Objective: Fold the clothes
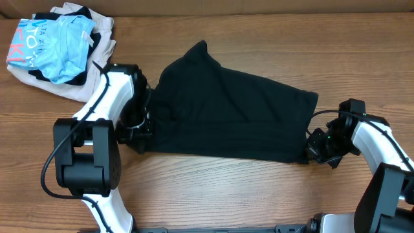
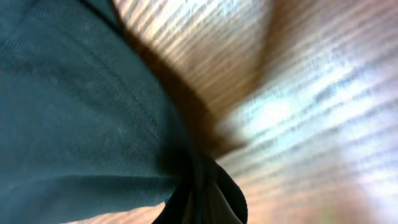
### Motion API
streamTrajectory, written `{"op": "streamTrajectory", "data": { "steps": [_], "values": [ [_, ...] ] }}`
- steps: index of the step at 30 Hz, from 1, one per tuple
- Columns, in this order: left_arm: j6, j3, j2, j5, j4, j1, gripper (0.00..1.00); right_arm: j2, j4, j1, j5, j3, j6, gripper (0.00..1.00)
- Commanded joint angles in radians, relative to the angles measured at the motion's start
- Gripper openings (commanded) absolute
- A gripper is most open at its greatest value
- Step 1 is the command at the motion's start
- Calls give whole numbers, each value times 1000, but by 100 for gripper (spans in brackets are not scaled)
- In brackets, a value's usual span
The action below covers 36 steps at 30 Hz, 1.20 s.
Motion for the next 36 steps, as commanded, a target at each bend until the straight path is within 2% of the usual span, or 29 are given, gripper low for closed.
{"op": "streamTrajectory", "data": {
  "steps": [1,5,6,8,9,10,11,12,13,14,16,19,22,25,31,36],
  "values": [
    [-66,-62,-42,8,49,-25,4,-63,-37,-8,16,58,-18,4],
    [-114,-113,-122,10,99,-72,5,-160,-128,-8,16,88,-43,5],
    [-117,-117,-150,5,98,-84,4,-190,-149,-8,16,91,-43,9],
    [-129,-117,-190,-9,94,-101,5,-233,-177,-8,16,91,-44,23],
    [-129,-117,-210,-13,93,-108,18,-251,-190,-8,16,91,-48,33],
    [-128,-117,-227,-15,92,-113,36,-269,-206,-8,16,91,-61,47],
    [-127,-117,-242,-17,91,-113,49,-281,-217,-8,16,91,-69,63],
    [-128,-117,-254,-17,88,-112,64,-292,-226,-8,16,92,-74,72],
    [-128,-117,-259,-19,87,-112,75,-298,-227,-8,17,95,-82,74],
    [-128,-116,-261,-25,86,-109,84,-302,-221,-8,18,99,-89,76],
    [-124,-108,-261,-43,98,-100,90,-305,-204,-8,20,124,-92,78],
    [-91,-66,-261,-41,140,-96,94,-305,-179,-4,19,190,-103,78],
    [-12,47,-261,-36,212,-96,99,-303,-164,21,25,298,-179,78],
    [120,231,-259,40,356,-97,100,-283,-172,81,109,459,-186,79],
    [145,419,-177,132,613,-100,100,-202,-171,126,130,601,-191,79],
    [208,605,45,161,650,-123,100,-138,-159,127,129,606,-194,79]
  ]
}}
